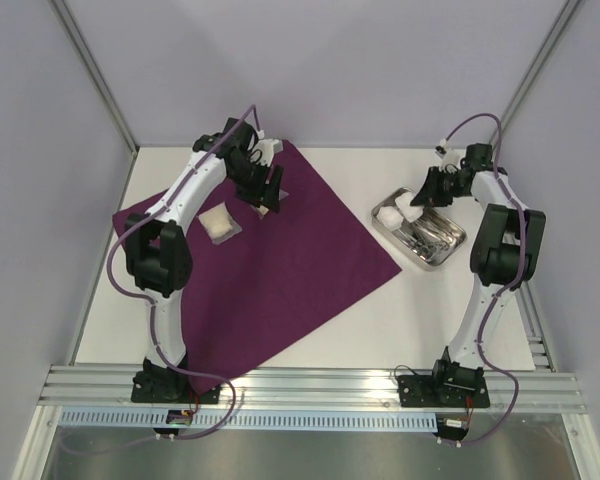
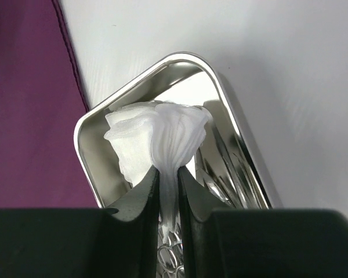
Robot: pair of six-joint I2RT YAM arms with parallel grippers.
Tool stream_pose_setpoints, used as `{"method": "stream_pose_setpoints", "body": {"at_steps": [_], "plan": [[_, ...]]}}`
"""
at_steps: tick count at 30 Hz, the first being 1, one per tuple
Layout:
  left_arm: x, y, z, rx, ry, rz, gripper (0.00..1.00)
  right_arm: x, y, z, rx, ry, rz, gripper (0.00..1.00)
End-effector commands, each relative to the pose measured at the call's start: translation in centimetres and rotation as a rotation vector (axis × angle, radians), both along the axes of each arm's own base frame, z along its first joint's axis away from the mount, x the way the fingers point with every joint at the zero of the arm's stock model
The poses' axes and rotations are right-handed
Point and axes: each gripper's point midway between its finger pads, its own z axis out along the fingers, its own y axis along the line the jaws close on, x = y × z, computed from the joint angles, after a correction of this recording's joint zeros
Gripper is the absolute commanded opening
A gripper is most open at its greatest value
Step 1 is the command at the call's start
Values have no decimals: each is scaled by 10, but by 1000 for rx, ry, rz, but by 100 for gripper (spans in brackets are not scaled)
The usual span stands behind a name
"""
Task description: Prepare the surgical pack
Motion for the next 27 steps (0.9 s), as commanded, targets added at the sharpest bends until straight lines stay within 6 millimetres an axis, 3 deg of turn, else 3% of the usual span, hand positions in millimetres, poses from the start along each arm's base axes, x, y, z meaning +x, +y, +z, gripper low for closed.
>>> {"method": "stream_pose_setpoints", "body": {"at_steps": [1, 8, 15, 27], "plan": [[0, -3, -5, 3, 16, -10, 72, 12, -7, 9, -1, -57, 22, 0], [2, -2, -9, 12, 19, -13, 72, 14, -4, -2, 27, -38, 37, 0], [4, -3, -9, 12, 17, -14, 72, 21, -2, -29, 6, 26, 20, 1], [3, -5, -10, 4, 27, -16, 72, 31, -2, -36, -114, 34, 3, 5]]}}
